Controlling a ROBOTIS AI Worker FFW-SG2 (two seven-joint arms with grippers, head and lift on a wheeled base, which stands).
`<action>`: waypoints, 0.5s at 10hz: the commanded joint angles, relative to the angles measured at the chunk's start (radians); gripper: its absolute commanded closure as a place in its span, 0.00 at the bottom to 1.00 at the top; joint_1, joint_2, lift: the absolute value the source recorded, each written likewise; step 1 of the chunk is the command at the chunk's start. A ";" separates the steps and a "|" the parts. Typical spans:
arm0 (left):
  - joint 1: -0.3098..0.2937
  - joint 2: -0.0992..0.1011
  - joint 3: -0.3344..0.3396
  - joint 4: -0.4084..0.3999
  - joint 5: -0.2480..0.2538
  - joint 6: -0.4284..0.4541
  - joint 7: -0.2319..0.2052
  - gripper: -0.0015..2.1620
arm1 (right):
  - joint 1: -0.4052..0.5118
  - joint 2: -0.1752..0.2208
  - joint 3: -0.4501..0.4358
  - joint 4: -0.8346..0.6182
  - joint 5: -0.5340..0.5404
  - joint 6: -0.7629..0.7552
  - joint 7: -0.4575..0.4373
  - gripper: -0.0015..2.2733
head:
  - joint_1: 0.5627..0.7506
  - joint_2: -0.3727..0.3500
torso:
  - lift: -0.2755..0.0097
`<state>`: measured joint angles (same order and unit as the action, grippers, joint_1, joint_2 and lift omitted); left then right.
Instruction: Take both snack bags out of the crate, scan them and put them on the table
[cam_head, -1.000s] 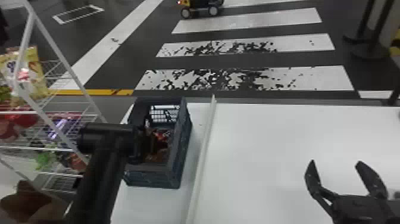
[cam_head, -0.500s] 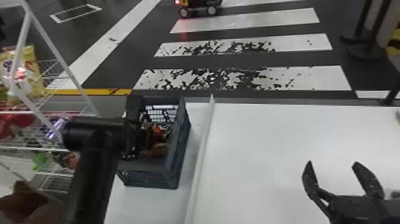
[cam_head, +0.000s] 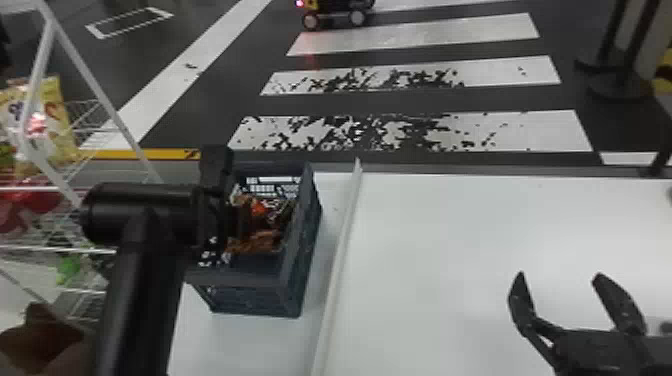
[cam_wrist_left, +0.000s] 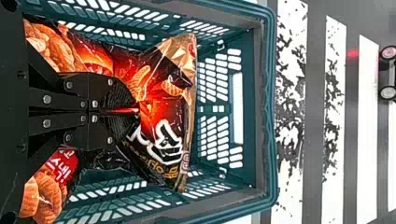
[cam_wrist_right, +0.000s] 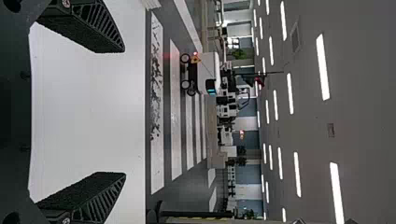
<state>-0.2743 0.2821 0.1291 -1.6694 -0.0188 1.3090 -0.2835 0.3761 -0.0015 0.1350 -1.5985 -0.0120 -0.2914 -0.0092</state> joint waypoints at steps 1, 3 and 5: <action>0.007 -0.001 0.006 -0.049 0.000 0.025 0.000 0.99 | 0.001 0.002 0.000 0.000 0.000 -0.001 0.000 0.02 | 0.70 0.88 | 0.65; 0.014 0.000 0.006 -0.099 0.000 0.049 0.000 0.99 | 0.004 0.002 -0.002 0.000 0.000 0.002 0.000 0.02 | 0.70 0.87 | 0.65; 0.014 -0.001 0.006 -0.164 -0.003 0.080 0.000 0.99 | 0.004 0.002 0.000 0.000 0.001 0.008 0.000 0.02 | 0.70 0.87 | 0.65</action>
<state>-0.2607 0.2810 0.1351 -1.8120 -0.0213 1.3811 -0.2837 0.3803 -0.0015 0.1336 -1.5985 -0.0109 -0.2848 -0.0092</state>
